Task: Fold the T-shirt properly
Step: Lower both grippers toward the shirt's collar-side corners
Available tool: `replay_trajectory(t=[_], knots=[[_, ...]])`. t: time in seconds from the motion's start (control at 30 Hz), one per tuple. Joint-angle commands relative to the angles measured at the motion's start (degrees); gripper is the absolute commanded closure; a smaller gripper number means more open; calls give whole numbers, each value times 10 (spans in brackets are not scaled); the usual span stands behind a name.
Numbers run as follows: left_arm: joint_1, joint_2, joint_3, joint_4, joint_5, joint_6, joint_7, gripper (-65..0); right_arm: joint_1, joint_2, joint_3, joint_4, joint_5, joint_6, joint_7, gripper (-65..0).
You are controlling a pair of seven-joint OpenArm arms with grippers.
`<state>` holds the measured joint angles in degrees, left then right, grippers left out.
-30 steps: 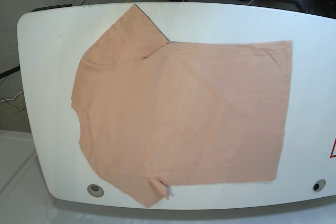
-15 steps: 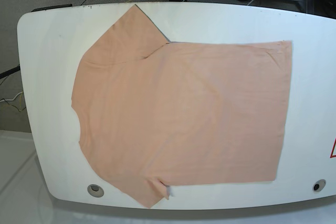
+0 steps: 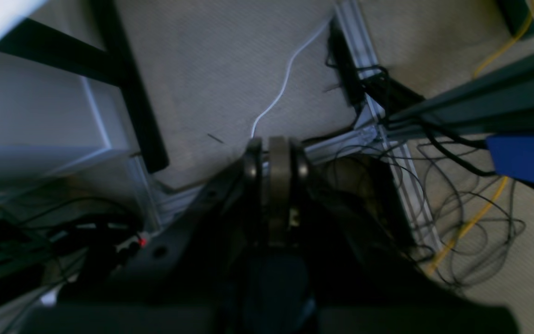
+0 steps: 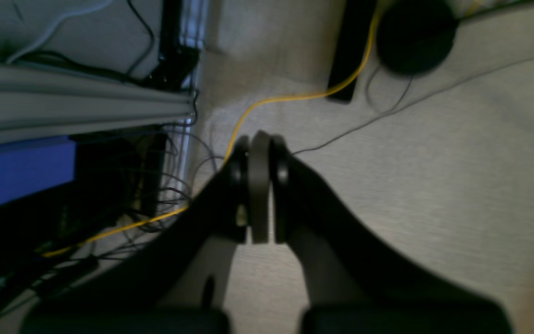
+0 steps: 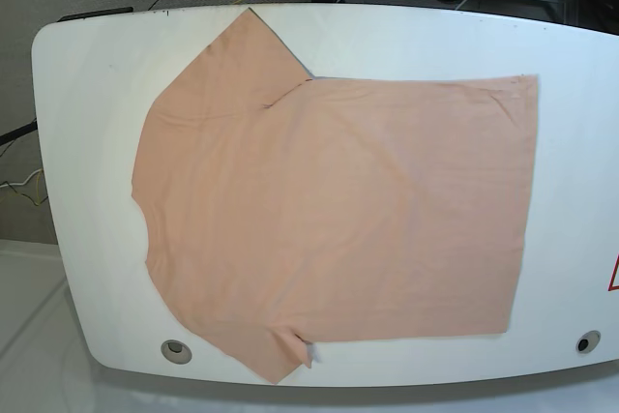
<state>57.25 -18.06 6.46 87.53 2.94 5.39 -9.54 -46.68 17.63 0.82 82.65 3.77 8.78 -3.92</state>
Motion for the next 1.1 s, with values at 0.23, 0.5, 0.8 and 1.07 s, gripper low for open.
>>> replay_trajectory(t=[0.23,0.5,0.8,1.07], knots=[[37,4,0,75,23,26,32,-47,-18,7,1,85,-1,5,13,-1],[38,0,-5,124,11,16,60,-31,-32,9,38,166,11,3,-2,-3],[57,1,-49,220,-20,-6,101,0,-59,8,98,264,14,7,-35,-2],[65,-1,-79,259,-29,-14,106,0,-66,8,118,301,15,8,-55,-2]])
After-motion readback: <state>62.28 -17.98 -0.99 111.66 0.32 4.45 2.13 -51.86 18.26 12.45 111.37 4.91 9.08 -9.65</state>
